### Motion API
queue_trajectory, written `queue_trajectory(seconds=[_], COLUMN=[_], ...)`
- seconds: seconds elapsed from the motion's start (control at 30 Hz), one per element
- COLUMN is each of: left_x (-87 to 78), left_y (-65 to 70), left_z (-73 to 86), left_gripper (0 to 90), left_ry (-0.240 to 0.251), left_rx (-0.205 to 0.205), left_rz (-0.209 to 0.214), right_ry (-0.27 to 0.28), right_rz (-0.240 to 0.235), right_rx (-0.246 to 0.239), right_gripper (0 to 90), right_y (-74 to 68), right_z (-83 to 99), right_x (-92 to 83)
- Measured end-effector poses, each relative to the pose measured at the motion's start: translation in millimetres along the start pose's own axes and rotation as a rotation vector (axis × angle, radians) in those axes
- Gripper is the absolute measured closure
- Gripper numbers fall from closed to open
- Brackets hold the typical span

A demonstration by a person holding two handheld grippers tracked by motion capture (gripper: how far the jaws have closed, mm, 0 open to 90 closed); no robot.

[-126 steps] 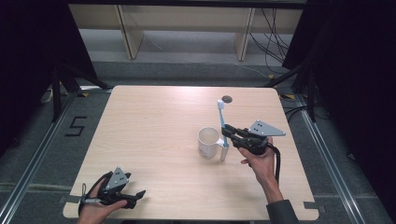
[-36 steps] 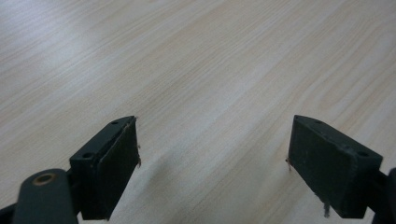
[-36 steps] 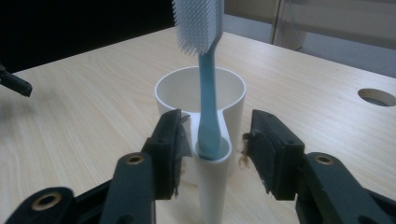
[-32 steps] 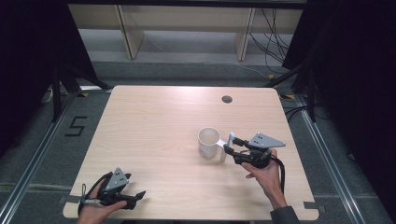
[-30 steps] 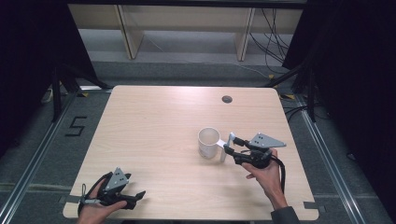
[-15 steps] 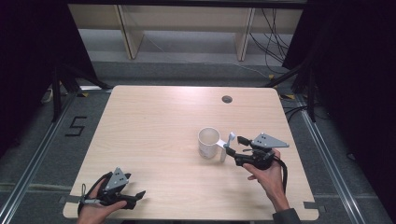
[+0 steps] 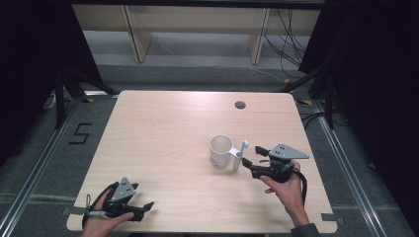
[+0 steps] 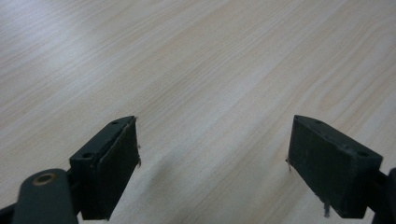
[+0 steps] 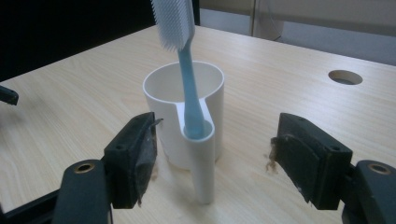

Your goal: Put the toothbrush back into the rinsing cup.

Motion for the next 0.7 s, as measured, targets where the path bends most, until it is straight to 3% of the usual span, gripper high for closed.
queue_trajectory(seconds=[0.37,0.43,0.5,0.57,0.6,0.67,0.7], left_x=[0.1,0.1,0.0,0.0,0.0,0.1,0.1], left_y=[0.1,0.2,0.1,0.1,0.2,0.3,0.2], left_z=[-0.1,-0.1,0.0,-0.1,0.0,-0.1,-0.1], left_gripper=[15.6,15.6,15.6,15.6,15.7,15.6,15.6], left_ry=[0.001,0.001,0.001,0.001,0.001,0.002,0.002], left_rx=[0.001,0.0,0.0,-0.001,-0.001,-0.001,-0.001], left_rz=[0.0,0.0,-0.001,-0.001,-0.001,-0.001,0.0], right_ry=[-0.006,-0.009,-0.016,-0.015,-0.022,-0.025,-0.022], right_rz=[-0.002,-0.009,-0.002,-0.005,0.001,-0.001,0.004], right_rx=[0.009,0.038,0.01,0.034,0.012,0.035,0.015], right_gripper=[30.0,29.7,29.7,29.7,29.7,29.7,29.6], right_y=[-1.8,-3.6,-1.5,-3.5,-1.5,-3.3,-1.6], right_z=[4.7,5.7,6.3,7.7,8.1,10.0,10.1], right_x=[-9.3,-10.2,-11.5,-11.8,-12.8,-13.6,-14.0])
Point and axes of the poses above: each handheld gripper's, and its own axes: x roughly forward along the jaws, z roughly out of its underside, y roughly to its right, the point moved 3 cm from there along x, roughly forward along the jaws, and after that the axes turned 2 degrees about -y, right-handed, at the moved point
